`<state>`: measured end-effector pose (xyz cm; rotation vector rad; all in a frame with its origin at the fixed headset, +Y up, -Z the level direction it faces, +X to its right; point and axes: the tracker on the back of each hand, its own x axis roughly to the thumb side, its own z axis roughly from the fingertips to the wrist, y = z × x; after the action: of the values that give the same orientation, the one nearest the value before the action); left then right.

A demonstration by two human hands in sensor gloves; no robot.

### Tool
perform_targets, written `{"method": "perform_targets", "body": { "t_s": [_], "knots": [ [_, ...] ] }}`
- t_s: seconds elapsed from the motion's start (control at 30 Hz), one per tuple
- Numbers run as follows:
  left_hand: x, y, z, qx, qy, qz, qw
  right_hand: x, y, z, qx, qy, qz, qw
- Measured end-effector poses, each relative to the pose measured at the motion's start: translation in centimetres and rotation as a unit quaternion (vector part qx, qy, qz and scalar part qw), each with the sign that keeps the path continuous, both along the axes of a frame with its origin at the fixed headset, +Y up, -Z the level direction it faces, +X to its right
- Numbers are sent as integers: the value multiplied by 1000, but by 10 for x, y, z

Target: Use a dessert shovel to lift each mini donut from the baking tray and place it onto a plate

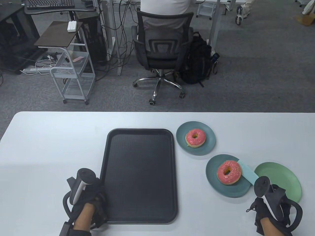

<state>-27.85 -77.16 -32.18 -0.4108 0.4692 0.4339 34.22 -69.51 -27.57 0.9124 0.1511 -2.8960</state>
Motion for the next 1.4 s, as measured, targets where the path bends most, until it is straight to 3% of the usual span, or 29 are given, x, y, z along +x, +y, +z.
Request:
{"method": "perform_targets", "body": {
  "t_s": [0.23, 0.7, 1.4],
  "knots": [
    [0, 0, 0, 0, 0, -1, 1000, 13, -2, 2, -1, -23, -7, 1000],
    [0, 0, 0, -1, 0, -2, 1000, 71, 2, 9, 63, -125, -128, 982],
    [0, 1, -1, -4, 2, 2, 1000, 96, -38, -37, 36, -152, -157, 975]
  ]
}}
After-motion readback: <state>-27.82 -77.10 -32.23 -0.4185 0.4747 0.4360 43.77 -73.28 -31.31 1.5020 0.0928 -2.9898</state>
